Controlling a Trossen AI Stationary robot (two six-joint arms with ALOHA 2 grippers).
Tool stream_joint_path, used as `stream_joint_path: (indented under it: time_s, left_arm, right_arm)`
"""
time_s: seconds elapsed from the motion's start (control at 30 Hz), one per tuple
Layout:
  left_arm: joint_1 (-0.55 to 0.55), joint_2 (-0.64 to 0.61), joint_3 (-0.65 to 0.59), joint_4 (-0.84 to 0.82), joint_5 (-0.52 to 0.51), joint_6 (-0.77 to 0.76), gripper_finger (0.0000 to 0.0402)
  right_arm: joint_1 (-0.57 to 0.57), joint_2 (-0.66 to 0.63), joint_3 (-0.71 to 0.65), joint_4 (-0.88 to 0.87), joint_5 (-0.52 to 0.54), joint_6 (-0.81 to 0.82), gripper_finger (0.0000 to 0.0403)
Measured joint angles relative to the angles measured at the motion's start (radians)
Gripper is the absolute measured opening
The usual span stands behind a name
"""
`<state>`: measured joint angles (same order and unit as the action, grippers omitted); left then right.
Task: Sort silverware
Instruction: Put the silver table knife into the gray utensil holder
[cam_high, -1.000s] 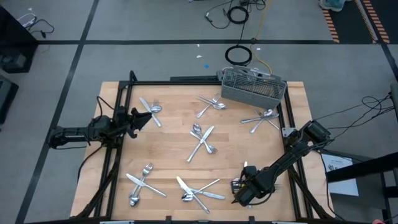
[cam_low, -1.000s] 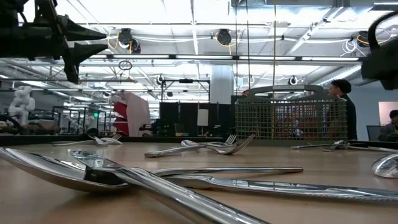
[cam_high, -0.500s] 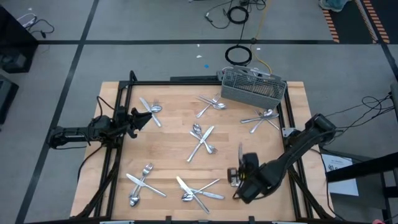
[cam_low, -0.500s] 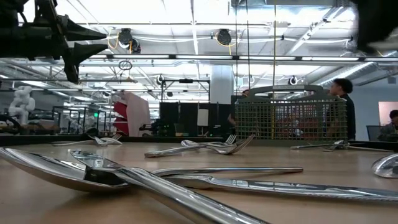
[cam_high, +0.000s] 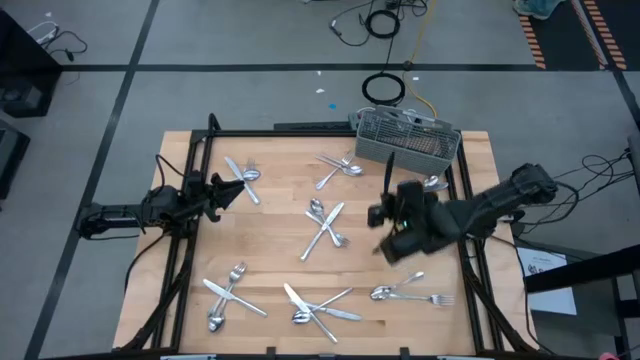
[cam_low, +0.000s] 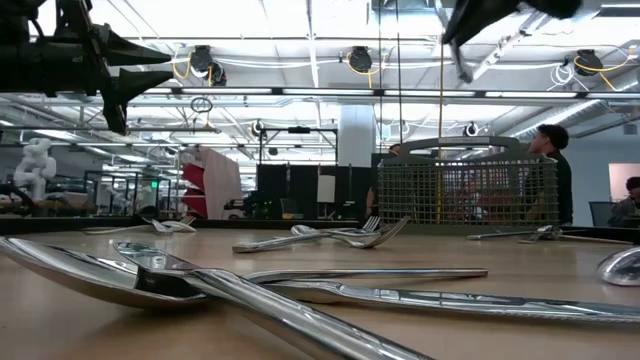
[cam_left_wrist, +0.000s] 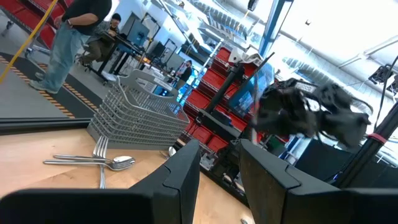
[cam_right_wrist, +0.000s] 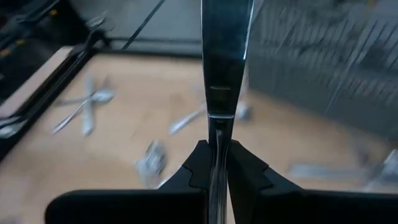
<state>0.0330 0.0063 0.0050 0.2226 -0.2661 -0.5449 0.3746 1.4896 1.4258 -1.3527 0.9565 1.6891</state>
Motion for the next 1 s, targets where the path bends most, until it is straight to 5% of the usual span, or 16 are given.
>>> stream_joint_path:
  time_s: [0.2,0.5,0.73,1.0]
  left_arm:
    - [0.000,0.000,0.000,0.000,0.000,-0.003,0.0120]
    - [0.000,0.000,0.000,-0.016,0.017,-0.003,0.0120]
    - [0.000,0.000,0.000,-0.064,0.016,-0.002,0.0120]
    - [0.000,0.000,0.000,-0.076,-0.123,-0.049,0.0120]
  right_arm:
    - [-0.203,-0.032,0.000,0.051,0.108,-0.254,0.0015]
    - [-0.417,-0.032,0.000,0.260,0.102,-0.613,0.0015]
    - [-0.567,-0.043,-0.002,0.366,-0.022,-0.971,0.0015]
    - [-0.729,-0.217,-0.135,0.634,-0.209,-1.272,0.0015]
